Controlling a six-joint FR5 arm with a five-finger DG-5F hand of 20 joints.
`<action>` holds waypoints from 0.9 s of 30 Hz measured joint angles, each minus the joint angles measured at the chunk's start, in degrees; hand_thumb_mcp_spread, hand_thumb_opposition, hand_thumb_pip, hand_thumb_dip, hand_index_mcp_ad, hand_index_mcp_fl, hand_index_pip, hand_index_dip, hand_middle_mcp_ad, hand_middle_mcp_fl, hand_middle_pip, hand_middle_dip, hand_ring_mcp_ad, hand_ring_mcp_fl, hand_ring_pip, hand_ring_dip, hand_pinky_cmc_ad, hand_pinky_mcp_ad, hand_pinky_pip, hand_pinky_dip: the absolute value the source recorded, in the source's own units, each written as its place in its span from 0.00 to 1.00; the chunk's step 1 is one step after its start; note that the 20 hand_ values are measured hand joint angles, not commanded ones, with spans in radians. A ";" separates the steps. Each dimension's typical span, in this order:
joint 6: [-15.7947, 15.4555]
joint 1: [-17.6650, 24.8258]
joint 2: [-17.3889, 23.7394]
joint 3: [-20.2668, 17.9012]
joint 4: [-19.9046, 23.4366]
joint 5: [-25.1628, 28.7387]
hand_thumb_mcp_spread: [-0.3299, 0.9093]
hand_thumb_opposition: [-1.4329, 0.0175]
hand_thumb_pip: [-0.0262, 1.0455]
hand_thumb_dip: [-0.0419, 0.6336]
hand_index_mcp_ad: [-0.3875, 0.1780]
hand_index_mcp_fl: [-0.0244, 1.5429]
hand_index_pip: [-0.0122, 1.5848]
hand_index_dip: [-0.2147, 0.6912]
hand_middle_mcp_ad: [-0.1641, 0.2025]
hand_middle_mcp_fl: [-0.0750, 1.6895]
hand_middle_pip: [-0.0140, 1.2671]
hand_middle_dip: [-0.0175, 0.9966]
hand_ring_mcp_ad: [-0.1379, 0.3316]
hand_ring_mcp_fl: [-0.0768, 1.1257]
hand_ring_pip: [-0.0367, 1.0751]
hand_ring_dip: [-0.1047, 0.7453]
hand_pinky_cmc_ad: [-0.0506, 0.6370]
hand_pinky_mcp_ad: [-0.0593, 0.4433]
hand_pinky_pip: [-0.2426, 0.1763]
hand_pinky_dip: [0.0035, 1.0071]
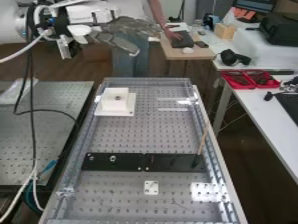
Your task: Grab the bearing and place it in the white container
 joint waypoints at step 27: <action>0.95 -13.12 -9.05 13.70 -9.75 -21.25 0.50 0.49 0.33 0.15 0.49 0.17 0.08 0.37 0.57 0.13 0.11 0.30 0.61 0.10 0.14 0.24 0.71 0.81 0.44 0.21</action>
